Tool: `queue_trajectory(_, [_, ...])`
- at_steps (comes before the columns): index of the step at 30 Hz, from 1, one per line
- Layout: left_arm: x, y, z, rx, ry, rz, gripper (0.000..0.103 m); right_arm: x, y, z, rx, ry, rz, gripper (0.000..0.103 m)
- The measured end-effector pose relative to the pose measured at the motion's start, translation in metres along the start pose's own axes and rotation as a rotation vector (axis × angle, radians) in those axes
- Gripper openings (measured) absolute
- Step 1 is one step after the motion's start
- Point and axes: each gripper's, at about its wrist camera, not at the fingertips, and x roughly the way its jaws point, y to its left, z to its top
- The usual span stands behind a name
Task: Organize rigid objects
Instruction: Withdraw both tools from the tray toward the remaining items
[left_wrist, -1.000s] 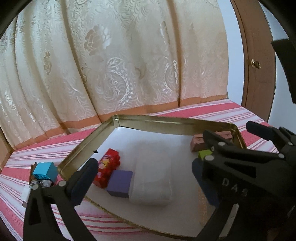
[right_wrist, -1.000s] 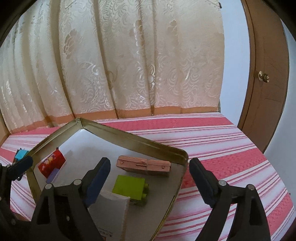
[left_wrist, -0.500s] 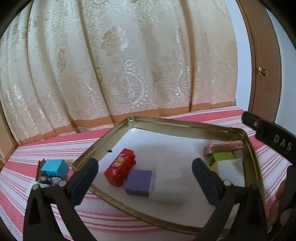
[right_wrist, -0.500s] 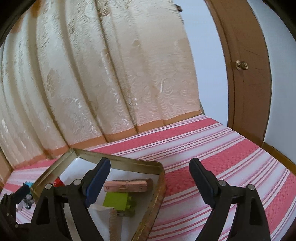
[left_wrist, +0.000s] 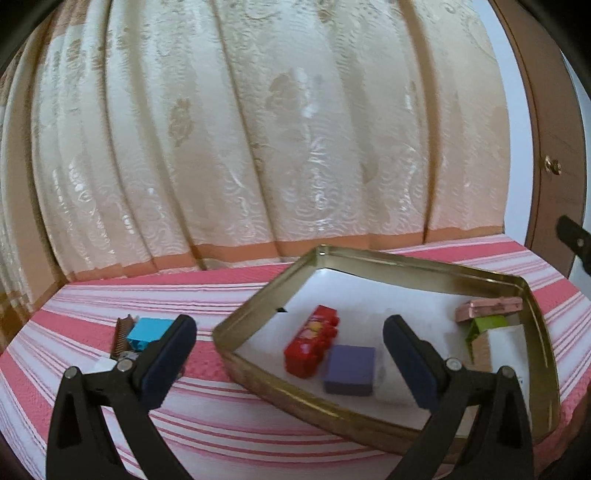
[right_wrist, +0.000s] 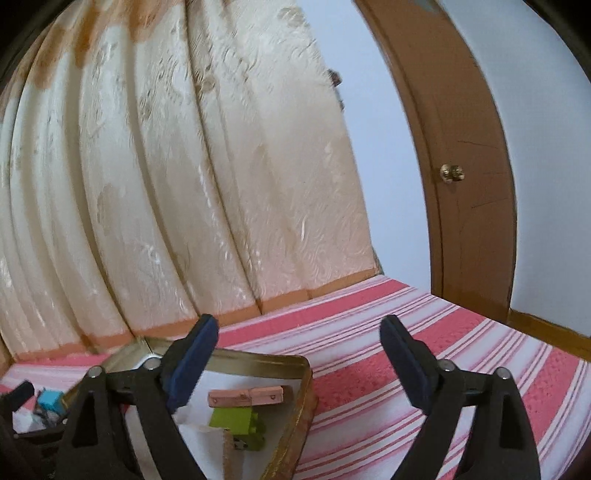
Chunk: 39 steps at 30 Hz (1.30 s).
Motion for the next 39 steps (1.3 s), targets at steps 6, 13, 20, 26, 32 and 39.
queue_trajectory(6, [0.000, 0.019, -0.002, -0.057, 0.012, -0.009, 0.102, -0.012, 0.017, -0.007, 0.008, -0.019, 0.007, 0.096])
queue_trajectory(13, [-0.005, 0.028, -0.005, -0.055, 0.001, 0.007, 0.102, -0.023, 0.030, -0.014, -0.050, -0.025, -0.003, 0.096])
queue_trajectory(20, [-0.010, 0.038, -0.007, -0.050, -0.009, 0.002, 0.102, -0.029, 0.035, -0.019, -0.023, 0.009, 0.003, 0.096])
queue_trajectory(26, [-0.013, 0.053, -0.010, -0.058, -0.010, -0.001, 0.102, -0.043, 0.048, -0.025, -0.024, -0.009, 0.020, 0.096])
queue_trajectory(32, [-0.013, 0.072, -0.013, -0.084, 0.007, -0.004, 0.102, -0.051, 0.073, -0.030, -0.058, -0.002, 0.048, 0.096])
queue_trajectory(39, [-0.010, 0.091, -0.015, -0.086, 0.021, 0.012, 0.102, -0.052, 0.097, -0.038, -0.041, 0.041, 0.100, 0.096])
